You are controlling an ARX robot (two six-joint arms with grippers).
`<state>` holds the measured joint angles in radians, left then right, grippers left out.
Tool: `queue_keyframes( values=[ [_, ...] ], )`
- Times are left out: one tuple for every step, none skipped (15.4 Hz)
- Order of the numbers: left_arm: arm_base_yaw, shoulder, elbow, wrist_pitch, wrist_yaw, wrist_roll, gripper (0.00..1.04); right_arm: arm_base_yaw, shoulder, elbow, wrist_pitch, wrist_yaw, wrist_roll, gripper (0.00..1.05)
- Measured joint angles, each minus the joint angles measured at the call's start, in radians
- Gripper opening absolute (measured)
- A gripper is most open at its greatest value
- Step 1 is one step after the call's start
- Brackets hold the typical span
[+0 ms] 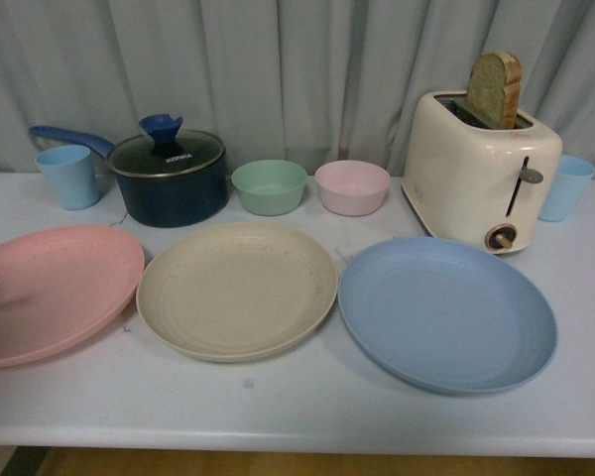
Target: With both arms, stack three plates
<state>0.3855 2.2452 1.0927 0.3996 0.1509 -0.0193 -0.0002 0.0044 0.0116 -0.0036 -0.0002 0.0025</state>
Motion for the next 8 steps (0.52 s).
queue_keyframes(
  values=[
    [0.008, -0.008, 0.000, 0.002, 0.020, -0.004, 0.08, 0.000, 0.000, 0.000, 0.000, 0.000, 0.000, 0.98],
    [0.014, -0.024, -0.001, 0.002, 0.028, -0.010, 0.03, 0.000, 0.000, 0.000, 0.000, 0.000, 0.000, 0.98],
    [0.019, -0.041, -0.002, 0.001, 0.022, -0.011, 0.03, 0.000, 0.000, 0.000, 0.000, 0.000, 0.000, 0.98],
    [0.022, -0.064, -0.009, -0.010, 0.014, -0.010, 0.03, 0.000, 0.000, 0.000, 0.000, 0.000, 0.000, 0.98],
    [0.033, -0.090, -0.021, -0.029, 0.013, -0.003, 0.03, 0.000, 0.000, 0.000, 0.000, 0.000, 0.000, 0.98],
    [0.050, -0.127, -0.034, -0.047, 0.006, 0.016, 0.03, 0.000, 0.000, 0.000, 0.000, 0.000, 0.000, 0.98],
    [0.071, -0.177, -0.040, -0.071, 0.006, 0.032, 0.03, 0.000, 0.000, 0.000, 0.000, 0.000, 0.000, 0.98],
    [0.079, -0.238, -0.047, -0.086, -0.003, 0.057, 0.03, 0.000, 0.000, 0.000, 0.000, 0.000, 0.000, 0.98]
  ],
)
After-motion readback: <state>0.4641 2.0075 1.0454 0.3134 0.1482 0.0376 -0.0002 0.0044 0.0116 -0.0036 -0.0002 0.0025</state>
